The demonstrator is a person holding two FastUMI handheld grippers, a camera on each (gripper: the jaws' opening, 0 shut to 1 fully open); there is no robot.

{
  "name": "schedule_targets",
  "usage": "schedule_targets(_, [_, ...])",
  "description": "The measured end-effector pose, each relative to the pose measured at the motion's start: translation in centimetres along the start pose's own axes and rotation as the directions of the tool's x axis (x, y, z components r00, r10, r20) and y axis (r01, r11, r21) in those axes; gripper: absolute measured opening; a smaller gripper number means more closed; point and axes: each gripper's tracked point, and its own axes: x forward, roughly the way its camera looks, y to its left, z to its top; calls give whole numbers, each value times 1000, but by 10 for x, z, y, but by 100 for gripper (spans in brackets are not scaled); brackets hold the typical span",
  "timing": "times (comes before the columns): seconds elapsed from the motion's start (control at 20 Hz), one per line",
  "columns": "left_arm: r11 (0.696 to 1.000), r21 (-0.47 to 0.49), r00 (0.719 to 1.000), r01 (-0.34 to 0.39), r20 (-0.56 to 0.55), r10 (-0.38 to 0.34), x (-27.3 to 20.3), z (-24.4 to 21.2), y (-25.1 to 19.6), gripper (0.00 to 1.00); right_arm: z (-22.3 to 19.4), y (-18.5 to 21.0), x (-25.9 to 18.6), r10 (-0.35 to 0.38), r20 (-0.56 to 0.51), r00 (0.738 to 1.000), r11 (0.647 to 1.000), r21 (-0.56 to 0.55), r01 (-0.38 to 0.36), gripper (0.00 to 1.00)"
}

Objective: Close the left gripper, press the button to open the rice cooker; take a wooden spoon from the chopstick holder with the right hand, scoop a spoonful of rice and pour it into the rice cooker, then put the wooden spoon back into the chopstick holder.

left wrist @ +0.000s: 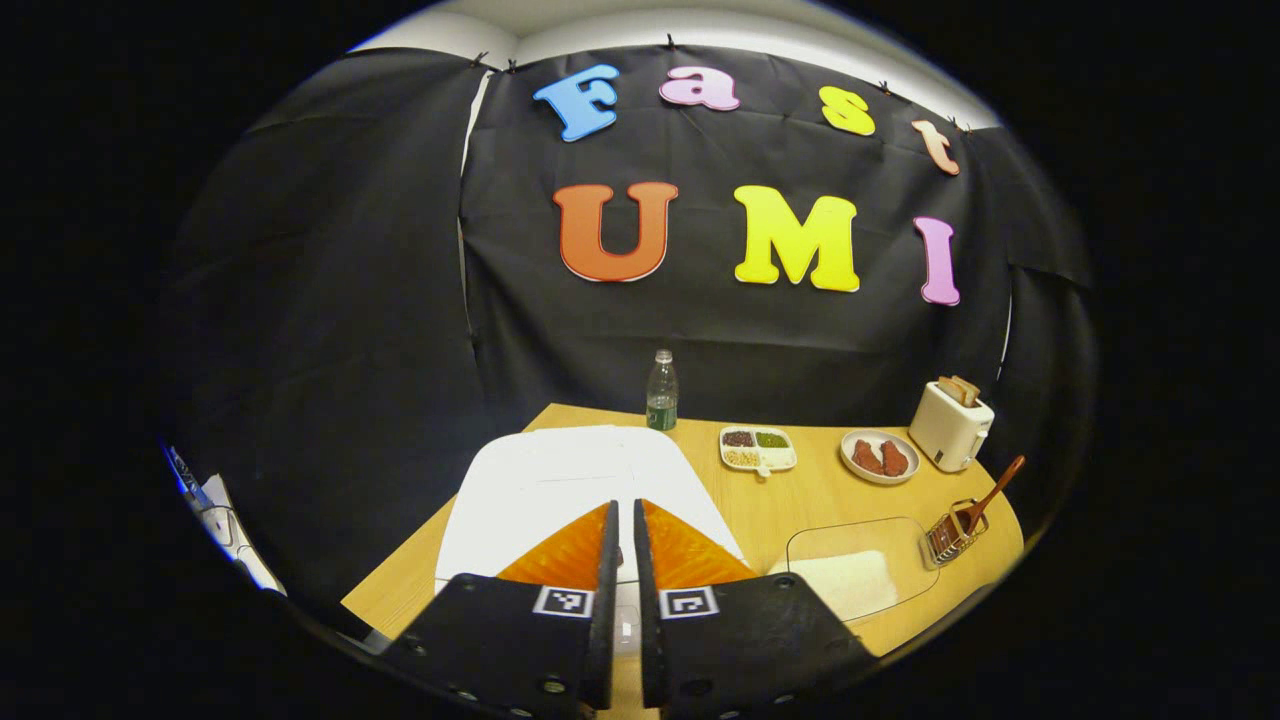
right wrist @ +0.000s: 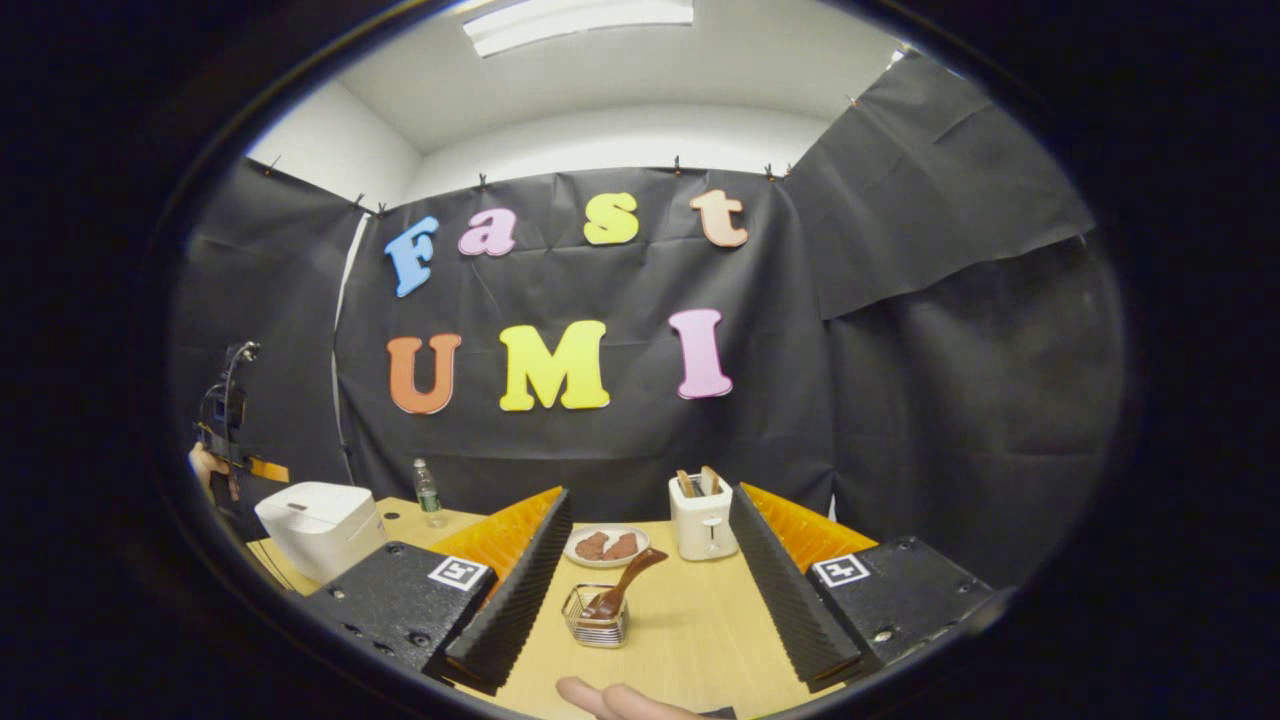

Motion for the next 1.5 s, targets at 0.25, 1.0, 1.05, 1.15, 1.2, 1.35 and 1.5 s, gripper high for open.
schedule_targets(0.25, [998, -9, 993, -70, -91, 68, 21, -24, 17, 0, -12, -2, 2, -4, -12, 1000, 1000, 28, 4, 100])
schedule_targets(1.0, [994, -73, 980, -81, -187, 66, 29, -50, 17, 0, -32, -16, 3, -21, -64, 998, 1000, 4, 21, 100])
schedule_targets(1.05, [994, -71, 983, -82, -168, 69, 24, -45, 16, 0, -32, -17, 2, -23, -64, 998, 1000, -3, 23, 100])
schedule_targets(1.15, [994, -61, 993, -91, -87, 86, 11, -21, 16, 0, -31, -18, -3, -26, -60, 998, 1000, -11, 25, 96])
schedule_targets(1.2, [993, -54, 994, -100, -44, 98, 3, -8, 17, 0, -30, -17, -5, -27, -60, 998, 1000, -13, 26, 100])
schedule_targets(1.35, [995, -69, 997, -76, -6, 76, -28, 9, 2, 0, -31, -17, -9, -27, -64, 998, 1000, -15, 27, 96])
schedule_targets(1.5, [998, -53, 998, -34, 53, 36, -52, 20, -13, 66, -37, -23, -7, -54, -71, 996, 998, -16, 53, 96])
